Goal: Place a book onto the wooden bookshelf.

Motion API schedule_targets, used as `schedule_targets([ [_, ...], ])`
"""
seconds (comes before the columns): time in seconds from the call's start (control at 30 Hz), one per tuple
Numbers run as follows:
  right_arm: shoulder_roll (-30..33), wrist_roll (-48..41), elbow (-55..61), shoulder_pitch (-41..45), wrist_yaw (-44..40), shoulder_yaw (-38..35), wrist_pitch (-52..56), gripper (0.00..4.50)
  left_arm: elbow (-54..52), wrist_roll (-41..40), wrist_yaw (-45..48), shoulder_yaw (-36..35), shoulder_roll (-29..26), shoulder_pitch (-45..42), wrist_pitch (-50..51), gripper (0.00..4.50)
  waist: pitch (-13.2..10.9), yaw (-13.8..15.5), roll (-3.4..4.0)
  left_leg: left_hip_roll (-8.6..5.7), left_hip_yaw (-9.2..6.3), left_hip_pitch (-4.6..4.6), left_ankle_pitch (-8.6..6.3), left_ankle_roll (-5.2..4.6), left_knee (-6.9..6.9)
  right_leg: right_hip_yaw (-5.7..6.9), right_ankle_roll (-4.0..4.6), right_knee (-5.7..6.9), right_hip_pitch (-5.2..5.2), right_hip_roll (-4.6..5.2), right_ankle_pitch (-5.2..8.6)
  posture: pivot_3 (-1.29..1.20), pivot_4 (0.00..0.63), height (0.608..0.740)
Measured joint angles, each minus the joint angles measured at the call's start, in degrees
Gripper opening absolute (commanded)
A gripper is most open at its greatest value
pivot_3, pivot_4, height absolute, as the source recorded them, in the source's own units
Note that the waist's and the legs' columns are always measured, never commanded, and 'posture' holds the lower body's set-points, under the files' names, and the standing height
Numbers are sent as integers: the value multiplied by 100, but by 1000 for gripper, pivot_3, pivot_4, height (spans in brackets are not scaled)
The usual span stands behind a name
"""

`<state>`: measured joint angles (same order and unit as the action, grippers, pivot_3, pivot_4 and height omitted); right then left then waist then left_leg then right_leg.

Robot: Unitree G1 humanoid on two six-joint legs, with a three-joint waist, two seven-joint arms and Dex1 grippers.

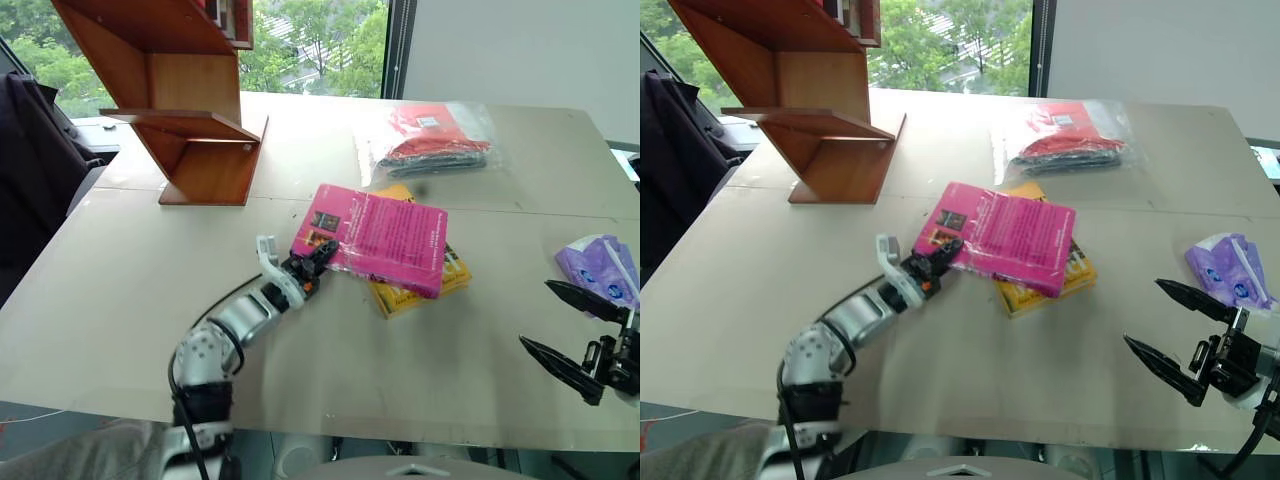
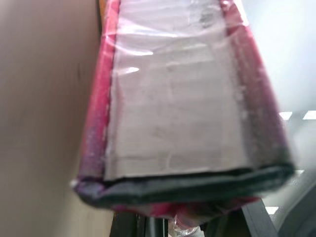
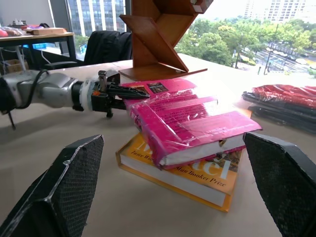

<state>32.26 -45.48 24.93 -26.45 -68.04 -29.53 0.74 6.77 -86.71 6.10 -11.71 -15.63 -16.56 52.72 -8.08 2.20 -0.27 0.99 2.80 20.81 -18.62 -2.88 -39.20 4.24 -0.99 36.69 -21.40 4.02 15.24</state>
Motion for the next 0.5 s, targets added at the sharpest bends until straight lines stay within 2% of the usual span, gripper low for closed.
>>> schedule_targets([
  [0.2,-10,22,1,54,73,34,2,4500,994,862,1188,130,-480,-827,374,131,-7,-3,-13,-4,0,14,1,2,1,2,-22,-3,-10,-1,-8,0,150,740],
  [0.27,-19,24,1,32,93,34,-2,4500,1161,1155,1464,167,-516,-982,387,1177,-8,-1,-14,-4,-2,15,1,4,1,4,-28,-4,-10,0,-4,0,150,740],
  [0.33,-55,25,6,5,103,35,-9,4500,1266,1512,1564,177,-524,-1074,316,1974,-9,-4,-14,-4,-2,14,2,5,1,2,-30,-3,-9,1,-4,0,150,740],
  [0.4,-87,28,8,-19,117,39,-10,4500,1338,1743,1631,100,-510,-1028,333,2981,-15,-11,-16,-4,-2,14,2,7,1,1,-31,-2,-10,2,-4,0,150,740],
  [0.5,-94,51,13,-4,159,56,-10,4500,1161,1694,1651,-141,-361,-979,472,4423,-19,-12,-20,-3,-3,11,5,11,1,0,-32,1,-10,9,-5,0,150,740],
])
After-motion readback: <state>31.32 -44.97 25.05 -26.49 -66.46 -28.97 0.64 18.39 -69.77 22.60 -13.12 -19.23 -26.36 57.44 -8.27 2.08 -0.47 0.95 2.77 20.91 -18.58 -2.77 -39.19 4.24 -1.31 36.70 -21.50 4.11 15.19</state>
